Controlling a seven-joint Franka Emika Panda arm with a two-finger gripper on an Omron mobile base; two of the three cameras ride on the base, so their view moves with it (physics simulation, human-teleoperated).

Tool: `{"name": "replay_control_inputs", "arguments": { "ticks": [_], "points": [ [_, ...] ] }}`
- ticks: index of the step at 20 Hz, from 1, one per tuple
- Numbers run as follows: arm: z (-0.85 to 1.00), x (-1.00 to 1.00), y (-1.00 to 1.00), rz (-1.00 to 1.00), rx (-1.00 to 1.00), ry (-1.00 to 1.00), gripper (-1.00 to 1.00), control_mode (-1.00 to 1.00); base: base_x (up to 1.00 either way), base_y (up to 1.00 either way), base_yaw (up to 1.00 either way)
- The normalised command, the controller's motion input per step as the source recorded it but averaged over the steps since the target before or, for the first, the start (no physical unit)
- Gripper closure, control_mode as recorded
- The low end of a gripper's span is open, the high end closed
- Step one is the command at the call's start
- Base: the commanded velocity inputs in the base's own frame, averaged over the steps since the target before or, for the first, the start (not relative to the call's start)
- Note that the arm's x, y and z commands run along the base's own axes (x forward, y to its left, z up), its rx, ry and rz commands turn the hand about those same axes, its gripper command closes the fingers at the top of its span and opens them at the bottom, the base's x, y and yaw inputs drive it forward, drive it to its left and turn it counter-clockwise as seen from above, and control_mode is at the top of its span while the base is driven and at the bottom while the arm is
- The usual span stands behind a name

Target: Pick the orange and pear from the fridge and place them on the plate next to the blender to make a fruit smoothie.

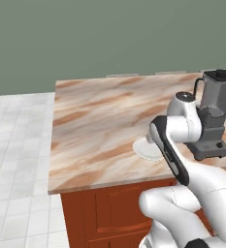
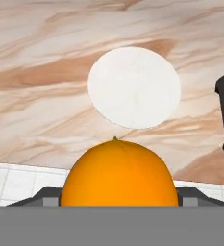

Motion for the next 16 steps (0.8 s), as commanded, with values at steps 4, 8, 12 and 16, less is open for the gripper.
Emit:
{"name": "replay_control_inputs", "arguments": {
  "ticks": [4,8,12,16],
  "points": [
    [-0.44,0.86,0.00,0.00,0.00,0.07,1.00,-1.00,0.00,0.00,0.00],
    [-0.53,0.78,-0.02,0.00,0.00,0.01,1.00,-1.00,0.00,0.00,0.00],
    [-0.71,0.81,-0.13,0.00,-0.01,0.00,1.00,-1.00,0.00,0.00,0.00],
    [-0.80,0.61,-0.27,0.00,-0.05,0.00,1.00,-1.00,0.00,0.00,0.00]
  ]
}}
